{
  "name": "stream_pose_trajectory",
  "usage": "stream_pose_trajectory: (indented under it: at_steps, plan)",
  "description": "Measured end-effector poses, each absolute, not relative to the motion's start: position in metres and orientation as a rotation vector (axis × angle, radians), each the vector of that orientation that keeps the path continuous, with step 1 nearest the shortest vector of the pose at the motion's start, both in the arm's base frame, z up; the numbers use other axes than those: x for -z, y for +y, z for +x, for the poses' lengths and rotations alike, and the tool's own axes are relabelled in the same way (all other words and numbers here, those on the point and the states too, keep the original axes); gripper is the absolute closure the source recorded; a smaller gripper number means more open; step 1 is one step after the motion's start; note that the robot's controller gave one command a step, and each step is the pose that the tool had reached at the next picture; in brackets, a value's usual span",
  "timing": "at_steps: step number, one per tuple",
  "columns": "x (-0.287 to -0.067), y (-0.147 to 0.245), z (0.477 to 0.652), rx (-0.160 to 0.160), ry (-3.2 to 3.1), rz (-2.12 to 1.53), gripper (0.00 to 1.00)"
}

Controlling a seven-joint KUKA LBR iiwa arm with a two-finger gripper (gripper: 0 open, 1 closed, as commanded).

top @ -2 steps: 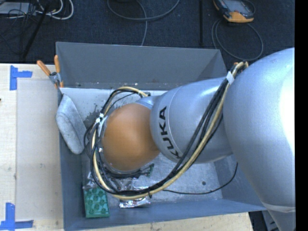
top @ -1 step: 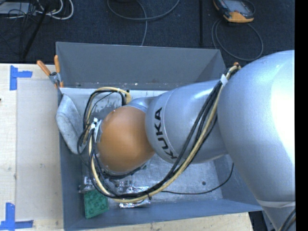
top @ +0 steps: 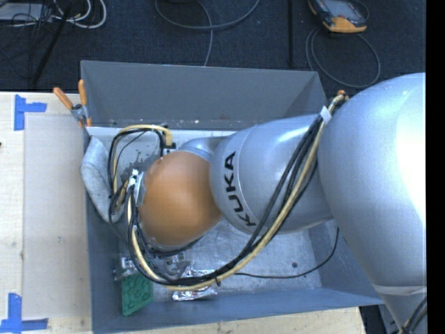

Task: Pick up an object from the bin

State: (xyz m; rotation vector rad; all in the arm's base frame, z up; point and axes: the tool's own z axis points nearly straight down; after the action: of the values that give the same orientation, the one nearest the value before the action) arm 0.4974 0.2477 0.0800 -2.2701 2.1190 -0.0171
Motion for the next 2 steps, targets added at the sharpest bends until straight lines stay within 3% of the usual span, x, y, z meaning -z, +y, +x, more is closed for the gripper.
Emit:
stream_pose_trajectory:
  at_steps: [1, 2]
  plan:
    - [-0.0827, 0.2494, 0.4852, 0.03, 1.907, -2.436, 0.0]
    - [-0.0833, 0.2533, 0.4827, 0.017, 1.907, -2.433, 1.0]
